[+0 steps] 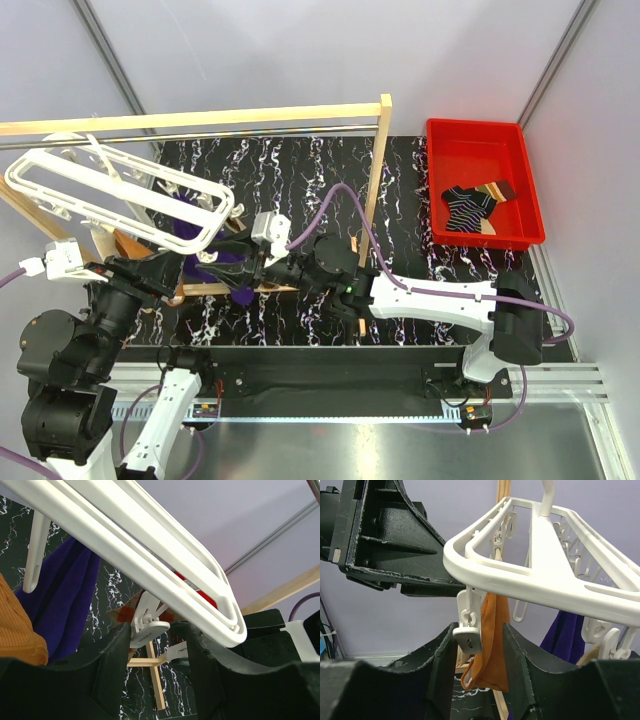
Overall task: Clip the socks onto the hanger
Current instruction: Open the clamp at the hanger.
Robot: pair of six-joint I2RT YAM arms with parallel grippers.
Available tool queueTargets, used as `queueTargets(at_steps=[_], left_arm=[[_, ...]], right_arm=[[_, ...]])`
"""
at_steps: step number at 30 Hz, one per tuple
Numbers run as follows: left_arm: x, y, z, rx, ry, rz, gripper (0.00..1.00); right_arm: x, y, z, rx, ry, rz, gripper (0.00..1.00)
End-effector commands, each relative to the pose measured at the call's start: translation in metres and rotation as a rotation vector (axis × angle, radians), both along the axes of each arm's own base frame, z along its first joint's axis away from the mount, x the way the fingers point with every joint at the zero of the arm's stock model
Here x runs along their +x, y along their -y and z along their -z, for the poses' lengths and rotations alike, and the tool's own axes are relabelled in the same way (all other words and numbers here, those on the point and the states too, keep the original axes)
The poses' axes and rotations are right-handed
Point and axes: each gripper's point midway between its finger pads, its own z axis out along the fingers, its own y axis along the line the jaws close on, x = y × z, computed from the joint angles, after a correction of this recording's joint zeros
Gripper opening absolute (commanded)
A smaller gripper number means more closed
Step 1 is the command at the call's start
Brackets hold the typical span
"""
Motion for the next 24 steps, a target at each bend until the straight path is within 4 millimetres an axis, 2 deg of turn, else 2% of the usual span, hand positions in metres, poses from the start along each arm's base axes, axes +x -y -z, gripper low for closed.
queueTargets(at_steps=[1,24], left_arm=[[0.0005,0.0047,-0.0145,-0.001,0.047,0.028,0.52],[-0.0038,0.0051,-0.0156,-0.005,0.052,0.033,0.52]], right_arm=[[0.0018,0.0020,-0.0238,0.079,-0.001,0.010,0.48],[0.0011,-0.0005,-0.0161,0.072,-0.049,-0.007,0.42]])
